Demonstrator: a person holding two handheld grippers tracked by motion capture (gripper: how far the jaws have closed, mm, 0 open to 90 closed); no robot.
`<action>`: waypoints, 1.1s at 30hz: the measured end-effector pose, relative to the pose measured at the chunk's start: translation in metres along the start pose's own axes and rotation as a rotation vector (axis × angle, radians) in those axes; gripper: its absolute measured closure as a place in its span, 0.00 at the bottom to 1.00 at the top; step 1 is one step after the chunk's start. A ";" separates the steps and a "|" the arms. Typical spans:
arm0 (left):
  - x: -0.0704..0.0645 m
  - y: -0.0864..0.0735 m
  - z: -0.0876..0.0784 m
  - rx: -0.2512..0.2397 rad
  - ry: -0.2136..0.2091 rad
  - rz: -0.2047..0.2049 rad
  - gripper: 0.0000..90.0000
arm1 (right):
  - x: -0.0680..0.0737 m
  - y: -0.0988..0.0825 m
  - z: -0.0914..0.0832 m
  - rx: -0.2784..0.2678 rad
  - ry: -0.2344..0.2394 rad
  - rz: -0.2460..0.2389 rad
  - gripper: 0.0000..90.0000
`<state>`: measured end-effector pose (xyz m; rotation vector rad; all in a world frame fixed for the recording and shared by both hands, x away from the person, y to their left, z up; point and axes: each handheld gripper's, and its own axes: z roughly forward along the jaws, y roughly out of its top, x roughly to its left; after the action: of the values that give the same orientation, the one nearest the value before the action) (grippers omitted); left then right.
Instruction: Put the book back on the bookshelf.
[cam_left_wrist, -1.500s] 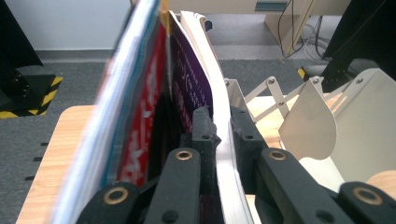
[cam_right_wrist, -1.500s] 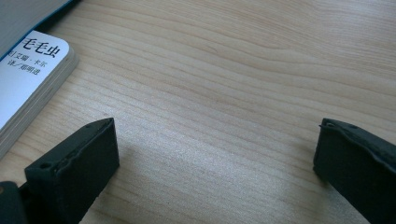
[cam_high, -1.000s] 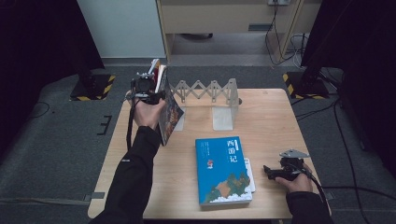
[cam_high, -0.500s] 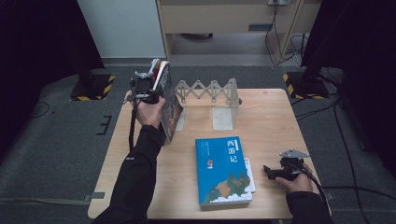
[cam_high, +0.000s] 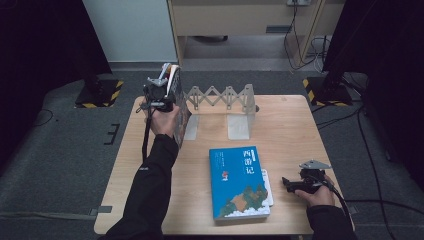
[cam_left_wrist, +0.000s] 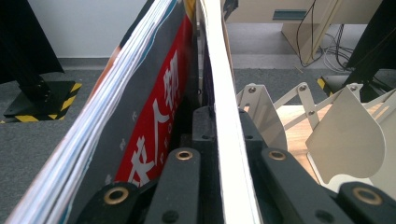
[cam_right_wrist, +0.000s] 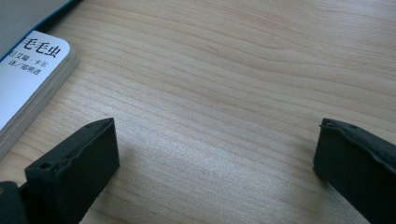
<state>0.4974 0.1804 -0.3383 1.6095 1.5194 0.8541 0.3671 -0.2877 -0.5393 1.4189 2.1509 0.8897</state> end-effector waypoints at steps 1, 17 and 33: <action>0.000 0.000 0.000 0.002 -0.001 0.001 0.91 | 0.000 0.000 0.000 0.001 -0.001 0.001 0.00; 0.004 -0.005 -0.016 -0.031 -0.053 0.000 0.76 | 0.000 0.000 0.000 0.001 -0.001 0.001 0.00; 0.006 -0.008 -0.057 -0.148 -0.137 0.019 0.65 | 0.000 0.000 0.000 0.001 -0.001 0.001 0.00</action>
<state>0.4441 0.1905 -0.3174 1.5431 1.3171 0.8296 0.3671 -0.2877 -0.5392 1.4207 2.1505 0.8883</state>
